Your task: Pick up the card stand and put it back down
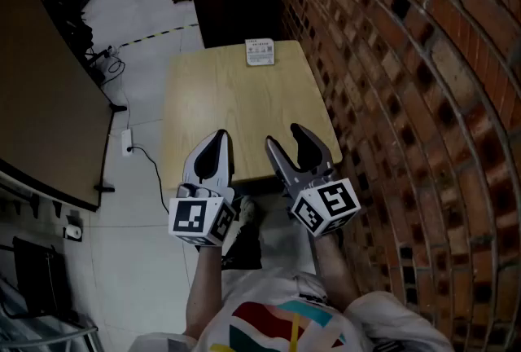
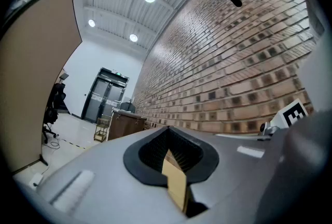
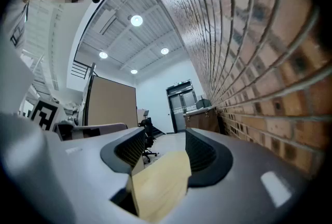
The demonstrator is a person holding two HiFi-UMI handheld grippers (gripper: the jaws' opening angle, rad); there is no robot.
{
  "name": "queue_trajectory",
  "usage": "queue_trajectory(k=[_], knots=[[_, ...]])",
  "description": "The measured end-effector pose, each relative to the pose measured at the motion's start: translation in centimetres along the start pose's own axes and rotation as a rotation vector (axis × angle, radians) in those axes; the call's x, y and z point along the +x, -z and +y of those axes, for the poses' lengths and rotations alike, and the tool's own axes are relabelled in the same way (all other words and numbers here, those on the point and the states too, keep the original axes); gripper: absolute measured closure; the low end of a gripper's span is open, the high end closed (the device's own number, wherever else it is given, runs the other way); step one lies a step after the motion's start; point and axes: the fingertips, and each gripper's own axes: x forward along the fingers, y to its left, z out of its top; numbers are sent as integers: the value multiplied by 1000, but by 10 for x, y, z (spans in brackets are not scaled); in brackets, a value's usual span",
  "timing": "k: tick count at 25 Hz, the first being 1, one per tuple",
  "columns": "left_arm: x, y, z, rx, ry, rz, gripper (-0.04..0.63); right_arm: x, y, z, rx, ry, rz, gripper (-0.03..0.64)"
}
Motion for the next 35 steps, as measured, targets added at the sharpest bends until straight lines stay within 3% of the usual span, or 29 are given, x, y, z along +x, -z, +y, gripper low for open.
queue_trajectory(k=[5, 11, 19, 23, 24, 27, 30, 32, 35], knots=[[121, -29, 105, -6, -58, 4, 591, 128, -9, -61, 0, 74, 42, 403], [183, -1, 158, -55, -108, 49, 591, 182, 16, -125, 27, 158, 127, 366], [214, -10, 192, -79, -177, 6, 591, 223, 36, -164, 48, 164, 185, 348], [213, -9, 188, -76, -180, 28, 591, 241, 45, -186, 59, 261, 151, 247], [212, -6, 188, -82, -188, 41, 591, 249, 55, -190, 57, 271, 167, 215], [209, 2, 192, -80, -190, 64, 591, 285, 94, -202, 69, 254, 267, 209], [207, 7, 202, -81, -197, 66, 591, 314, 119, -225, 28, 310, 329, 191], [204, 11, 211, -85, -217, 72, 591, 325, 136, -243, 7, 359, 376, 55], [203, 17, 225, -99, -250, 85, 591, 338, 165, -263, 23, 408, 459, 40]])
